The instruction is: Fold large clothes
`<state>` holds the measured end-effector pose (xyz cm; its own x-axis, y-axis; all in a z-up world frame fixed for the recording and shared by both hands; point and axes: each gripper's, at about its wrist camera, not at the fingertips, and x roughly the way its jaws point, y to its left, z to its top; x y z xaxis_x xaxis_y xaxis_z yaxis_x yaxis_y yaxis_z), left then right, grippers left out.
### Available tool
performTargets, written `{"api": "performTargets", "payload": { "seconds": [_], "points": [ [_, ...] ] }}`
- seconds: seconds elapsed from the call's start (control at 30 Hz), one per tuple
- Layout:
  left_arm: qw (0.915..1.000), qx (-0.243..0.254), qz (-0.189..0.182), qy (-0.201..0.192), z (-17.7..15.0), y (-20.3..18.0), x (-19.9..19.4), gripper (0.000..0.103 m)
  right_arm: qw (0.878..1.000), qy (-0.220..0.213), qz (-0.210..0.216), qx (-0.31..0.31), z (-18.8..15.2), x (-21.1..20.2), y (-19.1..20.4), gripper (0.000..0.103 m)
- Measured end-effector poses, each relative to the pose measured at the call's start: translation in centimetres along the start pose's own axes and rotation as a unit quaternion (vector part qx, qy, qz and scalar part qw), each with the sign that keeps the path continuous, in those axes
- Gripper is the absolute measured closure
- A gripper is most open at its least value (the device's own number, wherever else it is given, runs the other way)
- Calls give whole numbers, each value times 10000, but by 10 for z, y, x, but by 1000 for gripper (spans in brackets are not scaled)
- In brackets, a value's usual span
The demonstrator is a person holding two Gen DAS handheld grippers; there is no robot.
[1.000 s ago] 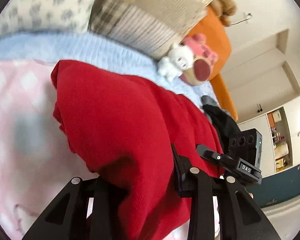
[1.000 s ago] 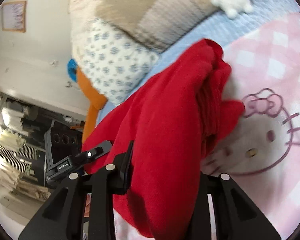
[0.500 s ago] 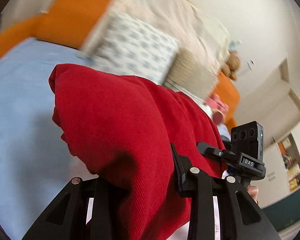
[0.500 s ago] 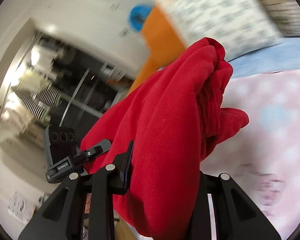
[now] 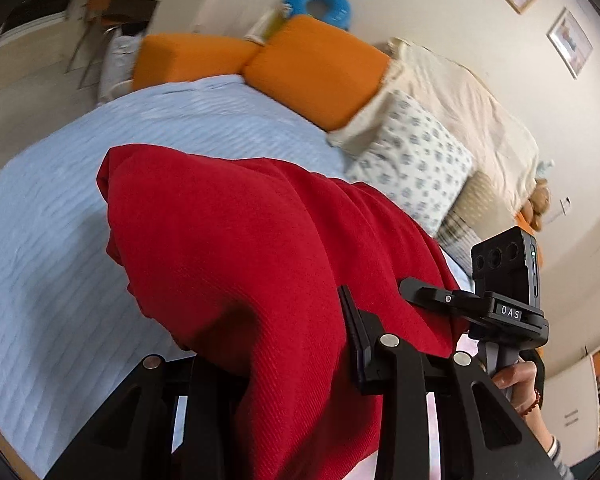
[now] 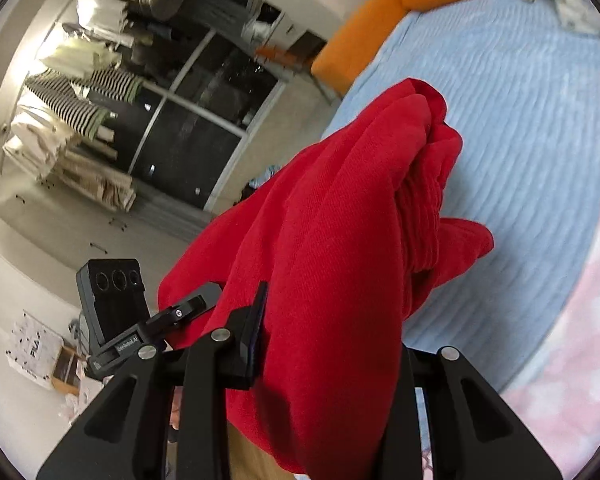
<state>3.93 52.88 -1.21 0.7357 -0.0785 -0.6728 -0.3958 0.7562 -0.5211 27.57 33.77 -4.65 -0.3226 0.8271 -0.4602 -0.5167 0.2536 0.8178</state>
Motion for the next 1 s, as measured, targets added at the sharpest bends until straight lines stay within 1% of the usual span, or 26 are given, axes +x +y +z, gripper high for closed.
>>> {"api": "performTargets", "payload": {
  "seconds": [0.07, 0.13, 0.17, 0.2, 0.27, 0.33, 0.37, 0.4, 0.43, 0.47, 0.5, 0.53, 0.57, 0.63, 0.67, 0.7, 0.73, 0.77, 0.83, 0.87, 0.9, 0.93, 0.97, 1.0],
  "points": [
    [9999, -97, 8, -68, -23, 19, 4, 67, 9998, 158, -12, -81, -18, 21, -10, 74],
    [9995, -296, -62, -91, -54, 42, 11, 67, 9994, 300, -44, -137, -38, 38, -21, 74],
    [9991, -403, -97, -63, -69, 52, 15, 67, 9992, 375, -69, -146, -48, 44, -28, 74],
    [9984, -540, -127, 49, -88, 67, 23, 67, 9989, 436, -79, -164, -59, 50, -35, 74],
    [9969, -729, -198, 218, -117, 85, 42, 66, 9978, 609, -251, -115, -89, 61, -58, 74],
    [9974, -658, -218, 221, -136, 89, 51, 64, 9976, 624, -277, -101, -108, 64, -73, 74],
    [9976, -637, -253, 139, -142, 89, 52, 60, 9979, 566, -280, -136, -116, 63, -79, 69],
    [9976, -629, -282, 72, -146, 90, 51, 54, 9980, 462, -355, -226, -122, 61, -81, 56],
    [9976, -631, -266, 49, -149, 92, 52, 48, 9970, 283, -596, -414, -129, 58, -80, 53],
    [9976, -646, -227, 80, -151, 94, 54, 35, 9965, 221, -661, -463, -133, 57, -80, 45],
    [9975, -663, -196, 119, -153, 96, 54, 21, 9964, 213, -680, -467, -135, 56, -79, 26],
    [9971, -706, -172, 207, -155, 99, 54, 17, 9953, 231, -800, -492, -138, 53, -77, 19],
    [9969, -729, -182, 251, -157, 102, 53, 16, 9940, 255, -914, -542, -142, 51, -75, 18],
    [9967, -741, -83, 308, -164, 107, 36, 16, 9925, 131, -1004, -691, -147, 27, -68, 18],
    [9972, -706, 102, 231, -165, 106, 21, 16, 9924, 1, -1009, -698, -147, 16, -63, 18],
    [9976, -616, 287, 110, -165, 103, 6, 16, 9917, -254, -1028, -731, -145, -5, -57, 18],
    [9979, -538, 356, -7, -162, 100, -5, 16, 9907, -414, -1032, -781, -144, -15, -52, 18],
    [9984, -407, 359, -169, -157, 94, -18, 14, 9884, -661, -1028, -897, -138, -29, -41, 18],
    [9984, -82, 312, -454, -135, 74, -40, 11, 9830, -950, -1072, -1148, -125, -42, -22, 19],
    [9982, 32, 253, -545, -126, 66, -43, 10, 9811, -1015, -1037, -1280, -118, -41, -12, 26],
    [9974, 207, 178, -672, -113, 56, -45, 9, 9779, -1054, -1069, -1455, -108, -35, 1, 40],
    [9965, 314, 233, -732, -103, 49, -42, 9, 9756, -1042, -1158, -1547, -98, -23, 11, 47],
    [9967, 337, 357, -653, -88, 45, -30, 9, 9743, -1028, -1248, -1568, -91, -16, 13, 59],
    [9973, 278, 403, -545, -76, 41, -16, 9, 9728, -1016, -1387, -1554, -83, -2, 18, 66]
  ]
}}
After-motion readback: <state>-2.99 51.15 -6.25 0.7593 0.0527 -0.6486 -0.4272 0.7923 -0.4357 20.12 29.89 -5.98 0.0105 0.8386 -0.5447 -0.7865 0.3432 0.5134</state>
